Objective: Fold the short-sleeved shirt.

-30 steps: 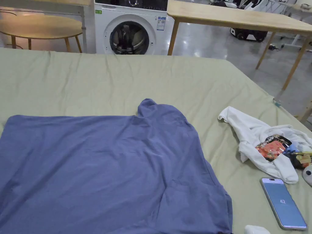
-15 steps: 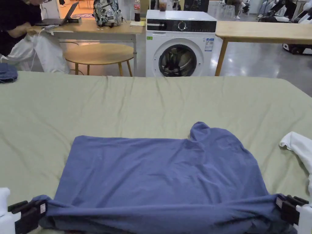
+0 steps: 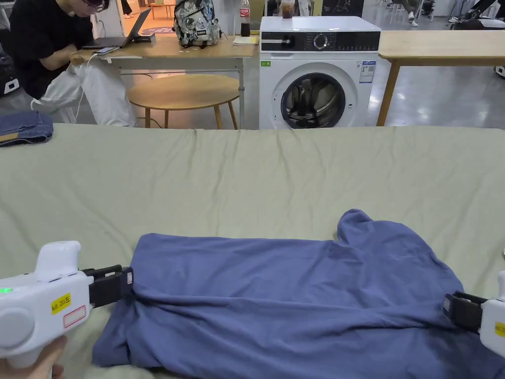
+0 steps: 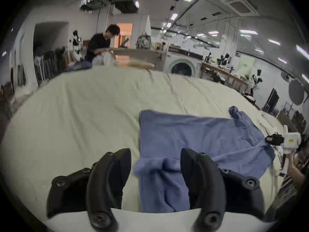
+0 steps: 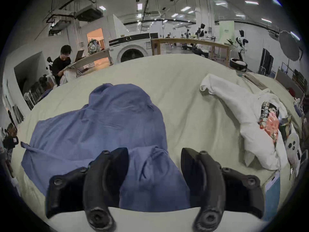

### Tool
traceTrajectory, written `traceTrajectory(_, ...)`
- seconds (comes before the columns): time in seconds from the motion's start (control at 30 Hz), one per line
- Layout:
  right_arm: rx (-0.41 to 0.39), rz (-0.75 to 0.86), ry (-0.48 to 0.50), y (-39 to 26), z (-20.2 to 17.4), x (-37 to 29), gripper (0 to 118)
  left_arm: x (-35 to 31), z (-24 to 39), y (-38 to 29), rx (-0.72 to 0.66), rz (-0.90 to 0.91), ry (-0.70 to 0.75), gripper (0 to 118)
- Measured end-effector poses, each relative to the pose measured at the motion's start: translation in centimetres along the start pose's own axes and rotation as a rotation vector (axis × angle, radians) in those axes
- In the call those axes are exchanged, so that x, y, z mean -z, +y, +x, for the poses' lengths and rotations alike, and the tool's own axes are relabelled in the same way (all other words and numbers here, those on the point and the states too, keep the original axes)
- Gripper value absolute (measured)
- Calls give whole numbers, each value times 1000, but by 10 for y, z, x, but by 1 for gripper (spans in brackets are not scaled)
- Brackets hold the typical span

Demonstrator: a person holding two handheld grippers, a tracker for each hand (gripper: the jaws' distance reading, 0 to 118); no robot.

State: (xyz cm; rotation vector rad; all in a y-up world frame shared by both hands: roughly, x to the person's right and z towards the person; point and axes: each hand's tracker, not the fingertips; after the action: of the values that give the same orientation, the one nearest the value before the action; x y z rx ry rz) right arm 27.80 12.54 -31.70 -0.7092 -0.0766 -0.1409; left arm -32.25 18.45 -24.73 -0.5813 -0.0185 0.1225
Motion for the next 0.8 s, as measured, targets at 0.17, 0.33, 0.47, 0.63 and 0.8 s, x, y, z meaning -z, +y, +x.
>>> traceTrajectory(0.17, -105, 268, 13, -23, -2, -97, 68, -97, 26, -16, 77, 180, -38, 62)
traceTrajectory(0.33, -331, 604, -135, -68, -42, -195, 79, -183, 67, -50, 231, 366, 17, 61)
traceTrajectory(0.47, -393, 613, -257, -96, -60, -217, 67, -215, 93, -76, 266, 430, 50, 61)
traceTrajectory(0.63, -272, 487, -11, -107, -69, -244, 0, -222, 98, -86, 142, 363, -5, 0)
traceTrajectory(0.8, -228, 376, 129, -117, -71, -241, 0, -222, 87, -94, 39, 337, -66, 0)
